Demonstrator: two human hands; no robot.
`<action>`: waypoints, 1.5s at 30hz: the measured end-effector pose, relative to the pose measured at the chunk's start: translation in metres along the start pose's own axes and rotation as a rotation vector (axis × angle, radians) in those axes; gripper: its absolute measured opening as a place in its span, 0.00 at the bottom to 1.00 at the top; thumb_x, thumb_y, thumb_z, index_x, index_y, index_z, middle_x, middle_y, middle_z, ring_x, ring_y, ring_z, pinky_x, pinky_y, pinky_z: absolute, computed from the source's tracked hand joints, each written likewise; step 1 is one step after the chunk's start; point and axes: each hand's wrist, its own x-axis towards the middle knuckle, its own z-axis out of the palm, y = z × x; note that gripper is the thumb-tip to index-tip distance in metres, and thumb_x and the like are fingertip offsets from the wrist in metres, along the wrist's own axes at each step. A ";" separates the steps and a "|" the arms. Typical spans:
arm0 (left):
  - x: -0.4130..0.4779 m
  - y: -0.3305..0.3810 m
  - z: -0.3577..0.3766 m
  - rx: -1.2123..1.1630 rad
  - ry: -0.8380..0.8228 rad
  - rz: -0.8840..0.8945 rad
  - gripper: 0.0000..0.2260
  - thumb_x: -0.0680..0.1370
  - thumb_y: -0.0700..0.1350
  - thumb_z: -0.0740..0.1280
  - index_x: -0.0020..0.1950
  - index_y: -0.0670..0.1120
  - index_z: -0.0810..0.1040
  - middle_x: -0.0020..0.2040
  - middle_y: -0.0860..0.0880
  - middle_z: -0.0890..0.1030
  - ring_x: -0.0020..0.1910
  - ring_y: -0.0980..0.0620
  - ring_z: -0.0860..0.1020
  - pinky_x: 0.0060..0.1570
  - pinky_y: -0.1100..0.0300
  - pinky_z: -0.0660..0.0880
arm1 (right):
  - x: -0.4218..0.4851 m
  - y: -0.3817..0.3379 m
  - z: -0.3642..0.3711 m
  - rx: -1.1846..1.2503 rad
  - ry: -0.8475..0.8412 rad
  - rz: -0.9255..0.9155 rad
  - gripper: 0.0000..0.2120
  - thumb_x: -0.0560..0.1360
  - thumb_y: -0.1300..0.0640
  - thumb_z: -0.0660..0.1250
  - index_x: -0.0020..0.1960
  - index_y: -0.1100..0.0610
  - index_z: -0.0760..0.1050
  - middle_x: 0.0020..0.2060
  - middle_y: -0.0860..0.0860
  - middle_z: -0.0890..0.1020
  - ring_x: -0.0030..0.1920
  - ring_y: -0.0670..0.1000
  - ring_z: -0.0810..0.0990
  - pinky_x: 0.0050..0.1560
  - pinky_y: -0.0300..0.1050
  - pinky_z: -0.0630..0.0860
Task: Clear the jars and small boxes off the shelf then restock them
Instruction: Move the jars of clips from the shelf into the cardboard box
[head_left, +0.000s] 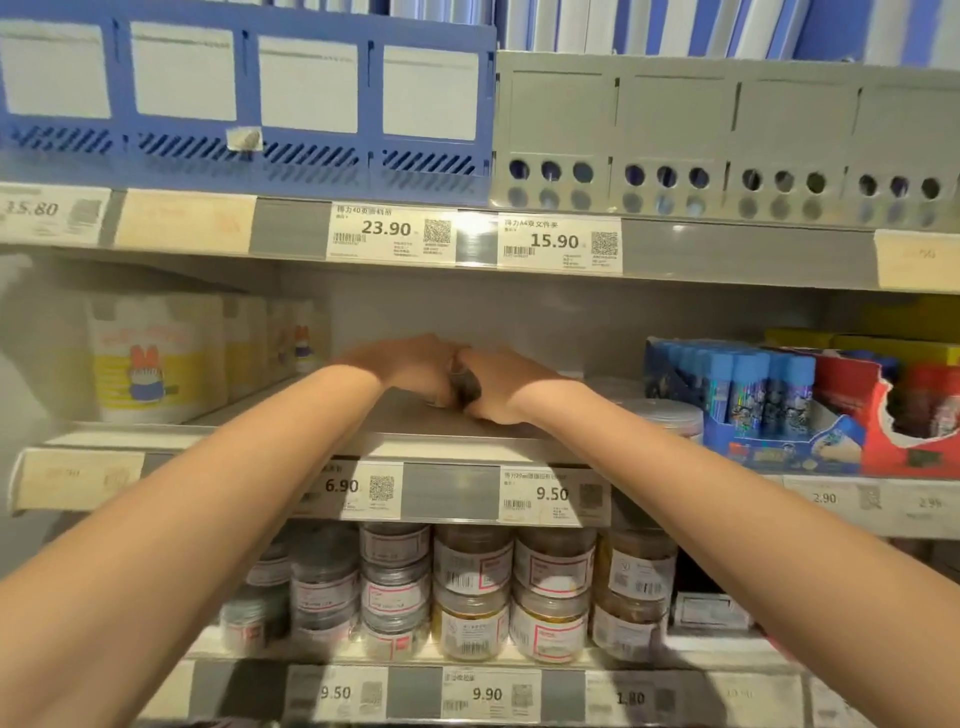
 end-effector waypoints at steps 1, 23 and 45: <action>0.001 -0.003 0.001 -0.027 0.014 -0.003 0.19 0.72 0.45 0.71 0.61 0.48 0.72 0.47 0.50 0.77 0.43 0.52 0.74 0.41 0.60 0.69 | 0.000 -0.001 0.001 -0.007 0.015 -0.001 0.23 0.75 0.57 0.66 0.69 0.51 0.66 0.64 0.53 0.73 0.60 0.58 0.74 0.59 0.51 0.73; -0.186 -0.010 -0.013 -0.547 0.513 0.024 0.26 0.66 0.56 0.76 0.62 0.58 0.72 0.58 0.47 0.70 0.56 0.52 0.69 0.63 0.55 0.69 | -0.139 -0.095 -0.035 0.101 0.290 0.065 0.18 0.76 0.60 0.63 0.64 0.53 0.67 0.63 0.59 0.60 0.58 0.65 0.66 0.62 0.58 0.67; -0.649 -0.107 0.013 -0.009 0.285 -0.815 0.26 0.68 0.54 0.73 0.65 0.57 0.72 0.51 0.48 0.61 0.44 0.43 0.74 0.43 0.54 0.72 | -0.299 -0.447 0.103 0.407 0.007 -0.756 0.22 0.74 0.55 0.66 0.67 0.53 0.66 0.62 0.60 0.62 0.57 0.65 0.67 0.57 0.59 0.69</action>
